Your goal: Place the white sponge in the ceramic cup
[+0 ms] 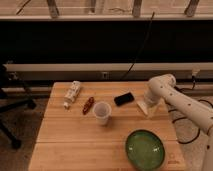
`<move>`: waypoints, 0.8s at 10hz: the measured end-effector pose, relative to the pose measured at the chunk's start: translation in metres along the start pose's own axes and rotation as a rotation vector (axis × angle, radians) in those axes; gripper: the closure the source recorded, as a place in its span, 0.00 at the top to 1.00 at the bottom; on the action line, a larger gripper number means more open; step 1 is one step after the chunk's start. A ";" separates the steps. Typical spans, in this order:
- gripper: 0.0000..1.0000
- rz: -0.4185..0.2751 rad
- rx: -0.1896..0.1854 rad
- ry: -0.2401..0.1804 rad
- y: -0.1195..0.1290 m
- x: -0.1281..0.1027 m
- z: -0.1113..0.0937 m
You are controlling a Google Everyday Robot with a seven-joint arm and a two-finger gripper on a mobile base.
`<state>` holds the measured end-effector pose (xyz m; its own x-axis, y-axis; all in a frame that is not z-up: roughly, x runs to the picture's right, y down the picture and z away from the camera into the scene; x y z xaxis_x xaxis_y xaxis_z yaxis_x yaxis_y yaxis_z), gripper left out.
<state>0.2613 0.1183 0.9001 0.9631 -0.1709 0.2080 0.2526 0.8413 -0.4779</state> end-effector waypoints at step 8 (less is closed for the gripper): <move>0.80 0.041 -0.071 0.008 0.003 0.025 0.005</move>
<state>0.2856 0.1189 0.9083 0.9733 -0.1412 0.1807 0.2186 0.8092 -0.5453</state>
